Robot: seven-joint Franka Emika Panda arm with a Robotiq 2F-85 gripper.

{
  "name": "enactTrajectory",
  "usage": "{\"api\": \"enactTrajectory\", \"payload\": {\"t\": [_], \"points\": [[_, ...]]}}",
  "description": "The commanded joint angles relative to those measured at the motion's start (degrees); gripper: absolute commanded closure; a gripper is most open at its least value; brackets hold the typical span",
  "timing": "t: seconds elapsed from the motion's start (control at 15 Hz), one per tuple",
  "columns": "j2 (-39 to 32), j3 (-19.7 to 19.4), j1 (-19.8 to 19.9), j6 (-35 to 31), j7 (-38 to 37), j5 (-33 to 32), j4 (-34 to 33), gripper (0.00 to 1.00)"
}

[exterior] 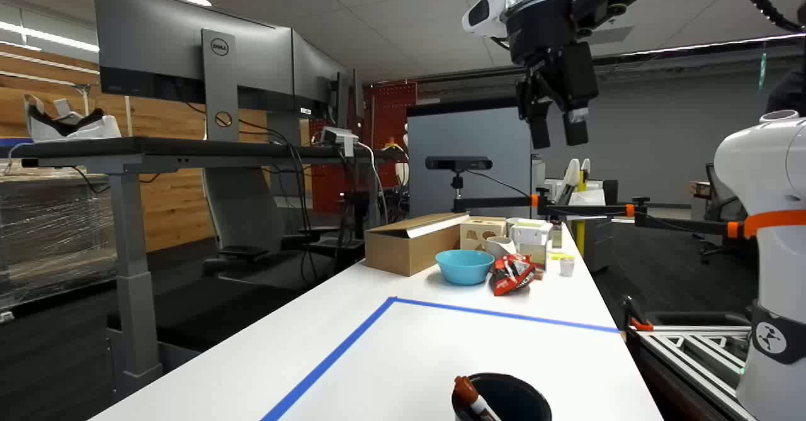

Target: Take the red marker out of the green mug.

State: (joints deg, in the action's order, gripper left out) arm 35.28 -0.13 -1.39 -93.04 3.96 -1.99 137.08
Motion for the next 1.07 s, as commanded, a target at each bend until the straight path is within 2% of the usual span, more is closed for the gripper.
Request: {"api": "enactTrajectory", "payload": {"t": [0.0,0.6,0.8,1.0], "points": [[-0.03,-0.01,-0.04,0.11,-0.03,-0.01,-0.15,0.0],[0.5,0.1,0.12,0.34,-0.3,-0.33,0.57,0.0],[1.27,1.56,1.04,-5.72,-4.52,-2.36,5.5,0.0],[1.94,3.51,1.41,-16.64,-10.26,-3.07,11.82,0.0]]}}
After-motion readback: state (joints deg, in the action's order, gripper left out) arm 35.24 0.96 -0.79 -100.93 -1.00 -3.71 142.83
